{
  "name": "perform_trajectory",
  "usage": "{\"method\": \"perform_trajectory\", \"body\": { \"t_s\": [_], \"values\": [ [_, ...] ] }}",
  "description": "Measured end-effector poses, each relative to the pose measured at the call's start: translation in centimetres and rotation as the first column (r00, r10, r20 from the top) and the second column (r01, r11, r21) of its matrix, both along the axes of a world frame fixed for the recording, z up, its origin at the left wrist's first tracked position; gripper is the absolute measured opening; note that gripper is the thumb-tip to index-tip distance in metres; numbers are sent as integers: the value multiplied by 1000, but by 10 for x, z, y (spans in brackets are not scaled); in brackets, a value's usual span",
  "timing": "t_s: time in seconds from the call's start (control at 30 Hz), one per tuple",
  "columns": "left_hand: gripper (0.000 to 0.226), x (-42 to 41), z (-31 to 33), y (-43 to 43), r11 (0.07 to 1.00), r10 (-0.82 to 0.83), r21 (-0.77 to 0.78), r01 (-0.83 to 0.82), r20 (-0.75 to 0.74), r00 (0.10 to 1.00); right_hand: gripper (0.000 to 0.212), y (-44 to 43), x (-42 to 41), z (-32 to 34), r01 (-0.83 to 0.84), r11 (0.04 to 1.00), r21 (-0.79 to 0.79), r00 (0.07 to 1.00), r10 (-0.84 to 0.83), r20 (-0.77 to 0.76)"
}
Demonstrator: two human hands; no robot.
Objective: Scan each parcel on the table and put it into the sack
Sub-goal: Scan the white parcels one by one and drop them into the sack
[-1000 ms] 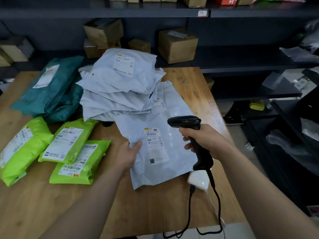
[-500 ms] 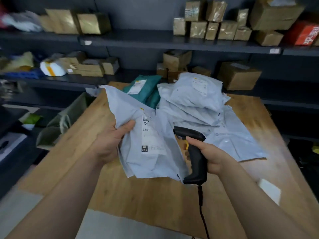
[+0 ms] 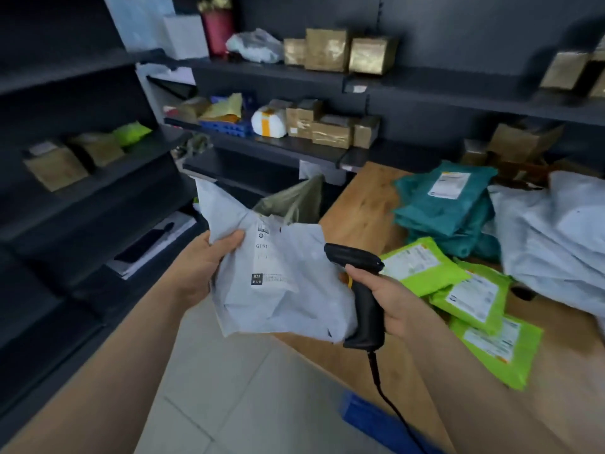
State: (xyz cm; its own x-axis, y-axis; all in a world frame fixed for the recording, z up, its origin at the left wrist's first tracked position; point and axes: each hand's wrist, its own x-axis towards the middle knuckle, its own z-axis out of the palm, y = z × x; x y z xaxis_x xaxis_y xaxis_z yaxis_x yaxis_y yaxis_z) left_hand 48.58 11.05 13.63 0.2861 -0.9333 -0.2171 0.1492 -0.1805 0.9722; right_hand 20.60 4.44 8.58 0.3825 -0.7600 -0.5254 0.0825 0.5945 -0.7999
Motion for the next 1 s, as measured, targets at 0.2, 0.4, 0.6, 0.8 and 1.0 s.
{"method": "perform_trajectory", "body": {
  "t_s": [0.2,0.4,0.6,0.8,1.0],
  "values": [
    [21,99,-32,-18,991,56,110,-74,153,987,34,-54,116,-19,20,996,-85,996,-27,-83],
    [22,192,-57,-79,962,54,238,-132,310,949,36,-127,224,-38,-3,995,-101,996,-6,-89],
    [32,265,-84,-154,942,142,259,-214,269,953,35,-194,293,-51,24,996,-83,987,-37,-153],
    [27,323,-124,-252,950,41,292,-113,241,970,27,-252,343,-77,165,985,-57,965,-173,-199],
    [19,372,-170,-353,915,-197,388,109,197,960,20,-295,395,-103,337,941,-35,883,-329,-336]
  ]
}}
